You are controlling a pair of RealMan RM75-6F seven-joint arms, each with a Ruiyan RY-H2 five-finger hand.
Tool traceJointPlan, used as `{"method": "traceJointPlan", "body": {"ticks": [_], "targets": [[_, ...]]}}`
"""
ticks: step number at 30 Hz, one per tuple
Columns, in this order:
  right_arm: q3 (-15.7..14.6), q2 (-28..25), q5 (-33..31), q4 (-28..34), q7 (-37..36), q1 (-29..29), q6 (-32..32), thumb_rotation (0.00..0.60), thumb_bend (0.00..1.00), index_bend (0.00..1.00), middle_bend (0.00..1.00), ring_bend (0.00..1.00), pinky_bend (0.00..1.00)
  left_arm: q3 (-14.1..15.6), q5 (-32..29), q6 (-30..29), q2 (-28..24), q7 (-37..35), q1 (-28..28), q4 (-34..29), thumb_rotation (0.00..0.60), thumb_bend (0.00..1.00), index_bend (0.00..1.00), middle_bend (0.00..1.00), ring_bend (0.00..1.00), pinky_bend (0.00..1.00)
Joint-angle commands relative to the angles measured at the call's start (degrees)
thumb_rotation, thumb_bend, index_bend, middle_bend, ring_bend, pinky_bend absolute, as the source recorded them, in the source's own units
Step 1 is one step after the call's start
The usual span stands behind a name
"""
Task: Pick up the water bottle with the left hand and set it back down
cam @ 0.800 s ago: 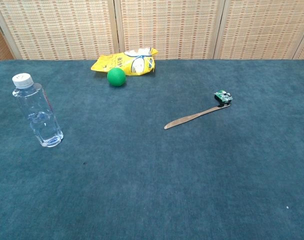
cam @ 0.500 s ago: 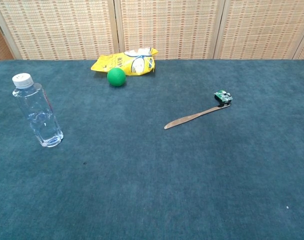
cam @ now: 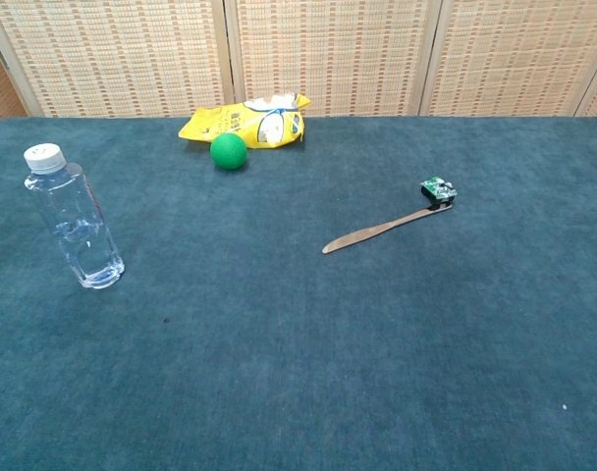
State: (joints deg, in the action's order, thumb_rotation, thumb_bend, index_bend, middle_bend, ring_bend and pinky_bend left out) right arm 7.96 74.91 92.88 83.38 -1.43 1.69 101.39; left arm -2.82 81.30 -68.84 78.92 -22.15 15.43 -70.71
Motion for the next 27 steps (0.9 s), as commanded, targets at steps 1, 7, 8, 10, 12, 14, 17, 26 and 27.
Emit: {"method": "traceJointPlan", "body": {"ticks": [1,7,8,10,12,14,17,26,27], "targets": [[-0.29,0.05,0.85,-1.23,-1.94,0.51,-0.16,0.600,0.10,0.24,0.31,0.09,0.13,-1.65,-2.07,2.63,1.14,-4.22,1.27,-0.45,0.600,0.39,0.00,0.00,0.00,0.11],[-2.46,-2.76,1.96,-0.29,-4.87,0.79,-2.83,0.600,0.10,0.24,0.31,0.09,0.13,-4.12,-3.99,4.88,4.07,-8.72,3.13,0.68,0.600,0.39,0.00,0.00,0.00,0.10],[-2.54,-2.88,2.08,-0.28,-4.94,0.79,-2.82,0.600,0.10,0.24,0.31,0.09,0.13,-4.35,-4.10,5.14,4.47,-9.19,3.40,0.83,0.600,0.39,0.00,0.00,0.00,0.09],[-2.63,-3.04,2.30,-0.34,-5.14,0.82,-2.74,0.600,0.10,0.24,0.31,0.09,0.13,-4.76,-4.19,5.80,5.30,-10.33,4.02,1.14,0.600,0.39,0.00,0.00,0.00,0.09],[-2.63,-3.12,2.35,-0.35,-5.54,0.84,-2.64,0.600,0.10,0.24,0.31,0.09,0.13,-5.05,-4.18,6.19,5.98,-11.18,4.50,1.43,0.600,0.39,0.00,0.00,0.00,0.09],[-2.64,-3.20,2.35,-0.39,-5.72,0.75,-2.44,0.600,0.10,0.24,0.31,0.09,0.13,-5.28,-4.06,6.64,6.66,-12.36,5.00,1.66,0.600,0.39,0.00,0.00,0.00,0.09],[-2.44,-3.12,2.43,-0.53,-6.02,0.70,-1.88,0.600,0.10,0.24,0.31,0.09,0.13,-5.51,-3.88,7.45,7.17,-14.69,5.60,1.52,0.600,0.39,0.00,0.00,0.00,0.09],[-2.12,-2.96,1.87,-0.69,-6.33,0.80,-1.89,0.600,0.10,0.24,0.31,0.09,0.13,-6.16,-3.22,9.09,8.17,-23.95,6.78,0.98,0.600,0.39,0.00,0.00,0.00,0.09],[-2.17,-3.00,1.88,-0.67,-6.26,0.82,-1.98,0.600,0.10,0.24,0.31,0.09,0.13,-6.29,-3.30,9.08,8.51,-24.51,6.85,1.21,0.600,0.39,0.00,0.00,0.00,0.09]]}}
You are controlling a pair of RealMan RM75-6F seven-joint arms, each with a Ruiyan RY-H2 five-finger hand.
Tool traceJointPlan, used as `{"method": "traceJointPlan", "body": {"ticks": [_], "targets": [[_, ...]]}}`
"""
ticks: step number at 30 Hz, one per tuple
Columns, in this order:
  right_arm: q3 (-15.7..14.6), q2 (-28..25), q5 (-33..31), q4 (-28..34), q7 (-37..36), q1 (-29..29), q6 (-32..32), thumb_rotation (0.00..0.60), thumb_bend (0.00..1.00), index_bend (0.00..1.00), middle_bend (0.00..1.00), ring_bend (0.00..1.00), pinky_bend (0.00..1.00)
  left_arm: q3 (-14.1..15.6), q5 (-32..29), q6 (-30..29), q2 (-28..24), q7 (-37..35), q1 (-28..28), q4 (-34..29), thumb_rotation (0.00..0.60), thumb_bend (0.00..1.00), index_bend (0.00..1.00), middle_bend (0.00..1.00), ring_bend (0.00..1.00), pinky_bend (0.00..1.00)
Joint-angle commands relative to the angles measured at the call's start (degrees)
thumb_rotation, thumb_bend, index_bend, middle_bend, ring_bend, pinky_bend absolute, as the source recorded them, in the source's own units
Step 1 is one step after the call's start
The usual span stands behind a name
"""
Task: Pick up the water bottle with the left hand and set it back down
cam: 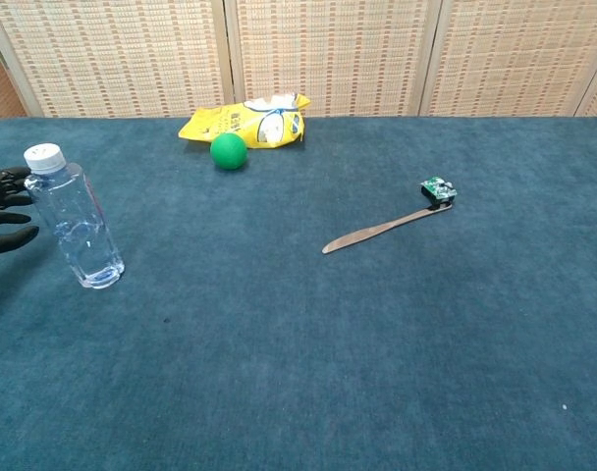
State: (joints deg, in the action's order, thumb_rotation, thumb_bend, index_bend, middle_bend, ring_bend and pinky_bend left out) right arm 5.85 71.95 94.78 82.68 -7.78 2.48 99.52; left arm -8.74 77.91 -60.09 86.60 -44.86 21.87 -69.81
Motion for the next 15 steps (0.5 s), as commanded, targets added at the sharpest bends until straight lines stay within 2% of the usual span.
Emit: {"method": "traceJointPlan", "body": {"ticks": [1,9,15], "targets": [[-0.10,-0.12,0.01,0.11,0.07,0.06,-0.20,0.600,0.10,0.24,0.31,0.09,0.13,-0.58,-0.15,0.33,1.35,-2.44,0.49,0.64,0.600,0.39,0.00,0.00,0.00,0.09],[-0.05,-0.28,-0.29,0.34,-0.11,0.27,-0.65,0.600,0.10,0.24,0.31,0.09,0.13,-0.88,-0.85,1.51,3.85,-6.19,1.05,2.65,0.600,0.39,0.00,0.00,0.00,0.09],[0.13,-0.34,-0.56,0.46,-0.21,0.36,-0.73,0.600,0.10,0.24,0.31,0.09,0.13,-0.04,0.24,2.56,3.44,-8.85,1.38,2.78,0.600,0.39,0.00,0.02,0.00,0.09]]}}
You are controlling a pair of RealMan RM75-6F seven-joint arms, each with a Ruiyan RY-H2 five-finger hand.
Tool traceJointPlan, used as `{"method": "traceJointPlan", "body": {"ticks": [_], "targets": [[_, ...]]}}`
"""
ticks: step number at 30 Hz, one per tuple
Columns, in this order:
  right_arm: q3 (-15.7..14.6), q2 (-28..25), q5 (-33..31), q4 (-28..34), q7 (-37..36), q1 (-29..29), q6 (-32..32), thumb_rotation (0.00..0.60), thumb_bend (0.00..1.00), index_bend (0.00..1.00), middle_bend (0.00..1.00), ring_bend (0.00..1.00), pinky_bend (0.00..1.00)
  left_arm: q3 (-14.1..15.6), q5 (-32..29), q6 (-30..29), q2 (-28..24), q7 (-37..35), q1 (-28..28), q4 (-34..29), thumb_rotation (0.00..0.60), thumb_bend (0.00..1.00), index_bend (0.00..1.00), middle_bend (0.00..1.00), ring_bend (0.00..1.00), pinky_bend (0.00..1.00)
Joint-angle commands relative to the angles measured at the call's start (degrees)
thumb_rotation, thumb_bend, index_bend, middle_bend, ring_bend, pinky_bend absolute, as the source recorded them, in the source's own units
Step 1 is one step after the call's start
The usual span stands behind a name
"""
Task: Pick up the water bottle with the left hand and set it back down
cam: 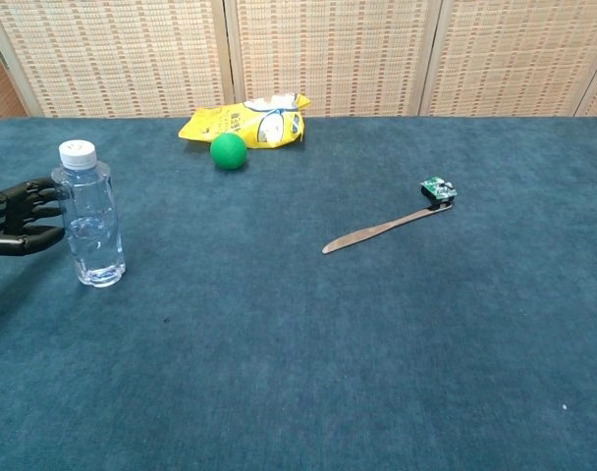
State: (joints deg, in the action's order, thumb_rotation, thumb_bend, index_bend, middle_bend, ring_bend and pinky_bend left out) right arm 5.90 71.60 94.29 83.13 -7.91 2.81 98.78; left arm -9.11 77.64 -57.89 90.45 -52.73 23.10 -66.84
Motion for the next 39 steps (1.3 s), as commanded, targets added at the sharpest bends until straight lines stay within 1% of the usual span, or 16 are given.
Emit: {"method": "traceJointPlan", "body": {"ticks": [1,5,10,16,20,23,25,27,29,30,31,34,36,39], "targets": [[0.11,0.04,-0.18,0.00,-0.04,0.03,-0.02,0.600,0.10,0.24,0.31,0.09,0.13,0.45,0.79,0.46,-0.69,-1.67,0.18,-0.42,0.600,0.39,0.00,0.02,0.00,0.09],[0.11,0.04,-0.29,0.02,0.16,0.03,-0.10,0.600,0.10,0.24,0.31,0.09,0.13,0.67,1.39,0.44,-1.27,-3.10,0.19,-0.96,0.600,0.39,0.00,0.03,0.00,0.09],[0.00,-0.03,-0.34,0.19,0.37,0.18,-0.54,0.600,0.10,0.24,0.31,0.09,0.13,2.03,4.99,0.54,-4.28,-10.82,0.71,-3.74,0.600,0.39,0.00,0.03,0.00,0.09],[0.06,-0.04,-0.56,0.26,0.51,0.32,-0.85,0.600,0.10,0.24,0.31,0.09,0.13,2.89,7.28,-1.04,-4.45,-14.96,1.23,-3.82,0.600,0.39,0.00,0.02,0.00,0.09],[0.14,-0.14,-0.79,0.39,0.38,0.39,-1.04,0.600,0.10,0.24,0.31,0.09,0.13,2.57,6.90,-2.14,-3.09,-14.33,1.45,-3.22,0.600,0.39,0.00,0.02,0.00,0.09],[0.07,-0.30,-0.78,0.53,0.27,0.41,-1.15,0.600,0.10,0.24,0.31,0.09,0.13,1.99,5.55,-2.64,-1.33,-12.48,1.46,-2.54,0.600,0.39,0.00,0.03,0.00,0.09],[0.08,-0.41,-0.86,0.63,0.09,0.40,-1.18,0.600,0.10,0.24,0.31,0.09,0.13,1.41,4.30,-3.04,0.04,-10.88,1.36,-1.98,0.600,0.41,0.01,0.08,0.02,0.09],[0.09,-0.48,-0.96,0.63,0.18,0.38,-1.23,0.600,0.10,0.24,0.31,0.09,0.13,0.77,2.97,-3.45,1.19,-10.02,1.08,-1.70,0.600,0.43,0.05,0.15,0.08,0.09],[0.09,-0.58,-0.92,0.68,-0.05,0.40,-1.20,0.600,0.10,0.24,0.31,0.09,0.13,0.11,2.01,-4.23,2.26,-9.33,0.80,-1.38,0.600,0.46,0.16,0.25,0.16,0.10],[0.14,-0.60,-0.94,0.70,-0.18,0.41,-1.17,0.600,0.10,0.24,0.31,0.09,0.13,-0.01,1.82,-4.54,2.61,-9.03,0.70,-1.10,0.600,0.48,0.20,0.29,0.19,0.11],[0.21,-0.60,-1.05,0.71,-0.23,0.41,-1.17,0.600,0.10,0.25,0.31,0.09,0.13,-0.11,1.71,-5.04,3.03,-8.44,0.54,-0.77,0.600,0.50,0.25,0.33,0.23,0.15],[0.19,-0.62,-1.07,0.70,-0.15,0.39,-1.17,0.600,0.10,0.25,0.31,0.09,0.13,-0.35,2.17,-7.30,3.85,-6.50,0.14,0.01,0.600,0.54,0.35,0.43,0.31,0.25],[0.20,-0.63,-1.02,0.70,-0.31,0.43,-1.15,0.600,0.10,0.25,0.31,0.09,0.13,-0.45,2.93,-9.03,4.01,-4.68,0.01,0.35,0.600,0.56,0.39,0.48,0.35,0.29],[0.15,-0.63,-1.16,0.75,-0.11,0.45,-1.37,0.600,0.10,0.25,0.31,0.09,0.13,-0.60,5.07,-13.25,3.62,0.00,-0.23,0.50,0.600,0.57,0.44,0.52,0.40,0.33]]}}
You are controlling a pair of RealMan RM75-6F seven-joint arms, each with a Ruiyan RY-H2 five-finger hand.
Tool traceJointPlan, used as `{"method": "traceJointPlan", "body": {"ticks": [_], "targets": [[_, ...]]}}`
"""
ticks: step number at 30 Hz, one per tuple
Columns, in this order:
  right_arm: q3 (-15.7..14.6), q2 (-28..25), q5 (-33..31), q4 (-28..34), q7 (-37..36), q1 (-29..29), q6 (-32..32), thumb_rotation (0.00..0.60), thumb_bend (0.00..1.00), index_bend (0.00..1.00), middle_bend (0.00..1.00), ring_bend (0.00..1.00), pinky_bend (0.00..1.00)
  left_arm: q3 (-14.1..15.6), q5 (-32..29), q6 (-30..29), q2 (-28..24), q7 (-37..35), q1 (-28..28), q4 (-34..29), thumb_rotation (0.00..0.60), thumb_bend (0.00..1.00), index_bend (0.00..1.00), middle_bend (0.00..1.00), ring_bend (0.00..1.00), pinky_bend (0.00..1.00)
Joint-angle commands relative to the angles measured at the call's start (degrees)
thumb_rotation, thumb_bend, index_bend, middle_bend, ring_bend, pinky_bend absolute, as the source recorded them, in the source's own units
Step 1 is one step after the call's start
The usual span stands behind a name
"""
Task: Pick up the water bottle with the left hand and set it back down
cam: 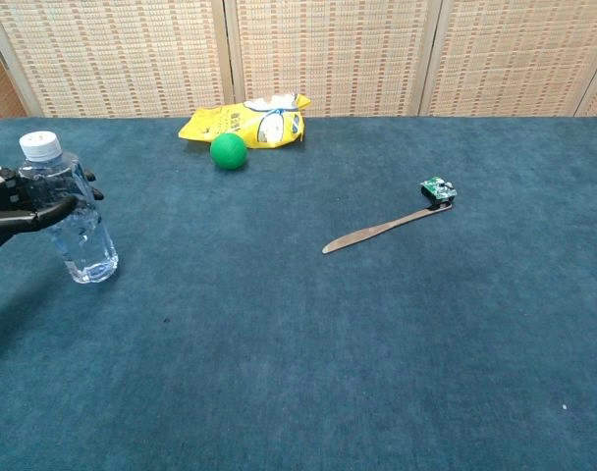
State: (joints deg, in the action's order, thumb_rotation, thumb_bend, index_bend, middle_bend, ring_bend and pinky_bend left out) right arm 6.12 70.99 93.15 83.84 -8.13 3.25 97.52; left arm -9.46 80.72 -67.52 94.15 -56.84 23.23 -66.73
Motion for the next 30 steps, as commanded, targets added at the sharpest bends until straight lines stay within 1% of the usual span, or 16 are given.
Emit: {"method": "traceJointPlan", "body": {"ticks": [1,3,6,7,10,12,13,15,18,19,21,22,25,27,28,30], "targets": [[-0.18,-0.06,0.10,0.07,0.11,0.04,-0.23,0.600,0.10,0.25,0.31,0.09,0.13,-0.33,3.06,-5.95,-0.32,7.14,-0.57,0.41,0.600,0.58,0.45,0.54,0.41,0.34],[-0.42,-0.29,0.37,0.21,-0.16,0.08,-0.39,0.600,0.10,0.25,0.31,0.09,0.13,-0.48,5.28,-10.81,-0.39,14.24,-0.99,1.15,0.600,0.58,0.48,0.56,0.43,0.38],[-0.51,-0.43,0.27,0.31,-0.17,0.13,-0.70,0.600,0.10,0.25,0.31,0.09,0.13,-0.85,7.65,-16.32,-0.22,25.16,-1.29,3.24,0.600,0.57,0.50,0.58,0.46,0.43],[-0.55,-0.47,0.30,0.34,-0.08,0.12,-0.72,0.600,0.10,0.25,0.31,0.09,0.13,-1.17,8.37,-18.16,-0.01,30.04,-1.20,4.73,0.600,0.58,0.51,0.59,0.46,0.45],[-0.49,-0.48,0.32,0.42,-0.27,0.11,-0.56,0.600,0.10,0.25,0.31,0.09,0.13,-1.88,9.48,-21.63,1.08,39.91,-0.84,9.10,0.600,0.58,0.53,0.61,0.48,0.50],[-0.39,-0.39,0.13,0.40,-0.04,0.07,-0.51,0.600,0.10,0.25,0.31,0.09,0.13,-2.07,9.56,-22.75,1.80,41.88,-0.75,10.63,0.600,0.57,0.54,0.61,0.48,0.53],[-0.37,-0.33,0.06,0.37,0.18,0.07,-0.54,0.600,0.10,0.25,0.31,0.09,0.13,-1.97,9.33,-22.80,2.02,40.89,-0.83,10.54,0.600,0.57,0.55,0.62,0.48,0.55],[-0.39,-0.35,0.06,0.46,0.19,0.10,-0.62,0.600,0.10,0.25,0.31,0.09,0.13,-1.74,8.59,-22.03,1.80,36.40,-1.08,8.69,0.600,0.58,0.55,0.62,0.49,0.56],[-0.40,-0.37,-0.16,0.55,0.31,0.17,-0.96,0.600,0.10,0.25,0.31,0.09,0.13,-1.65,6.78,-20.15,0.48,23.65,-1.77,2.96,0.600,0.57,0.56,0.63,0.50,0.58],[-0.47,-0.42,-0.20,0.61,0.48,0.18,-1.13,0.600,0.10,0.25,0.31,0.09,0.13,-1.67,6.05,-19.10,-0.36,17.56,-1.98,0.43,0.600,0.57,0.57,0.63,0.50,0.58],[-0.58,-0.56,-0.15,0.79,0.52,0.22,-1.32,0.600,0.10,0.25,0.31,0.09,0.13,-1.77,4.81,-17.23,-1.79,8.34,-2.31,-3.34,0.600,0.57,0.57,0.64,0.51,0.59],[-0.57,-0.59,-0.17,0.87,0.42,0.25,-1.38,0.600,0.10,0.25,0.31,0.09,0.13,-1.86,4.05,-15.80,-2.95,2.27,-2.45,-5.84,0.600,0.57,0.58,0.64,0.51,0.59],[-0.58,-0.57,-0.28,0.91,0.73,0.21,-1.42,0.600,0.10,0.25,0.31,0.09,0.13,-1.67,2.49,-11.59,-6.37,-10.32,-2.68,-11.10,0.600,0.58,0.58,0.65,0.51,0.59],[-0.62,-0.62,-0.25,1.03,0.77,0.24,-1.53,0.600,0.10,0.25,0.31,0.09,0.13,-1.58,1.56,-9.17,-8.06,-14.09,-2.58,-12.87,0.600,0.61,0.58,0.65,0.51,0.59],[-0.61,-0.64,-0.29,1.09,0.69,0.27,-1.60,0.600,0.10,0.25,0.31,0.09,0.13,-1.67,0.68,-7.96,-8.69,-14.08,-2.51,-13.41,0.600,0.63,0.58,0.65,0.51,0.59],[-0.62,-0.67,-0.43,1.13,0.78,0.26,-1.73,0.600,0.10,0.25,0.31,0.09,0.13,-1.93,-0.45,-7.29,-8.75,-11.58,-2.49,-13.50,0.600,0.65,0.58,0.65,0.51,0.60]]}}
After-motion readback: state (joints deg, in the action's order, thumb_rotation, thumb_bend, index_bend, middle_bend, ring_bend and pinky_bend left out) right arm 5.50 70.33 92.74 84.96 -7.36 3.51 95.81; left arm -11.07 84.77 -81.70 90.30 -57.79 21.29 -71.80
